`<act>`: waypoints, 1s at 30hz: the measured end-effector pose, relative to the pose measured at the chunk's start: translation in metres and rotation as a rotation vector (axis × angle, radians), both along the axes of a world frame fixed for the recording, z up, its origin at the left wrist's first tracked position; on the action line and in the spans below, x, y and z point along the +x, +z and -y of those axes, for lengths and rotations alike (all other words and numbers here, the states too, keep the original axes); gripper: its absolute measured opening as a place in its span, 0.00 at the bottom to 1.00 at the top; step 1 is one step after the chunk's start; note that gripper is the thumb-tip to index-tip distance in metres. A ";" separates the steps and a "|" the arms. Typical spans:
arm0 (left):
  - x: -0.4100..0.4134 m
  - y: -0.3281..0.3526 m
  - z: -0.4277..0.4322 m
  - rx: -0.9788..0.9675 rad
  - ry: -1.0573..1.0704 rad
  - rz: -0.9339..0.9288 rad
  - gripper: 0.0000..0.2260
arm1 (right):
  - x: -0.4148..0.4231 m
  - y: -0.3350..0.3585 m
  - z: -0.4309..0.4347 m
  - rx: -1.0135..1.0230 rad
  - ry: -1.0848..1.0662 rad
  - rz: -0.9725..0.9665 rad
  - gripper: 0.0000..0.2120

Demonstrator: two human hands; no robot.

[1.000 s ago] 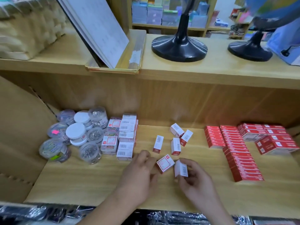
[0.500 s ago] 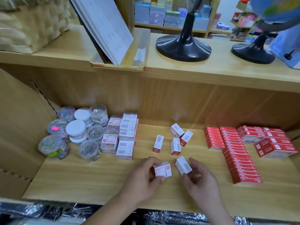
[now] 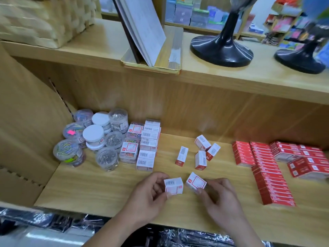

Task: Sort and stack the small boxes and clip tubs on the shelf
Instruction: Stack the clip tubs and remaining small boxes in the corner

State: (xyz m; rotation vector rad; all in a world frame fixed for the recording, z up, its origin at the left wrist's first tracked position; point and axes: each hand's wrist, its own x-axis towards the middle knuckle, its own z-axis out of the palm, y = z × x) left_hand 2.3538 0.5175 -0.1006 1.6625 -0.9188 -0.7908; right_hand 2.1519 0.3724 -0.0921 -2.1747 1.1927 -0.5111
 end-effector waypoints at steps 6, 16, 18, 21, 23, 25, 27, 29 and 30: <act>0.004 -0.001 0.002 -0.040 0.013 -0.055 0.17 | 0.006 -0.001 -0.002 0.071 0.035 0.117 0.16; 0.002 0.005 0.000 0.005 -0.031 -0.062 0.15 | 0.037 0.028 0.000 0.030 0.106 0.203 0.22; 0.003 0.006 0.000 0.014 -0.047 -0.062 0.14 | 0.034 0.030 0.003 0.052 0.129 0.187 0.24; 0.004 0.005 -0.002 0.016 -0.052 -0.059 0.15 | 0.017 0.028 0.006 0.116 0.144 0.177 0.26; 0.003 0.003 -0.002 0.007 -0.040 -0.067 0.15 | 0.010 0.028 0.003 0.121 0.192 0.103 0.29; 0.003 0.001 -0.001 -0.005 -0.028 -0.084 0.16 | 0.011 0.025 0.003 0.120 0.168 0.105 0.26; 0.003 0.000 -0.001 -0.017 -0.029 -0.097 0.17 | 0.017 0.029 0.003 0.182 0.112 0.177 0.19; 0.005 0.002 0.000 -0.064 -0.058 -0.099 0.17 | 0.023 0.033 0.003 0.223 0.093 0.254 0.16; 0.005 0.003 0.000 -0.092 -0.077 -0.090 0.17 | 0.026 0.034 0.002 0.202 0.104 0.274 0.16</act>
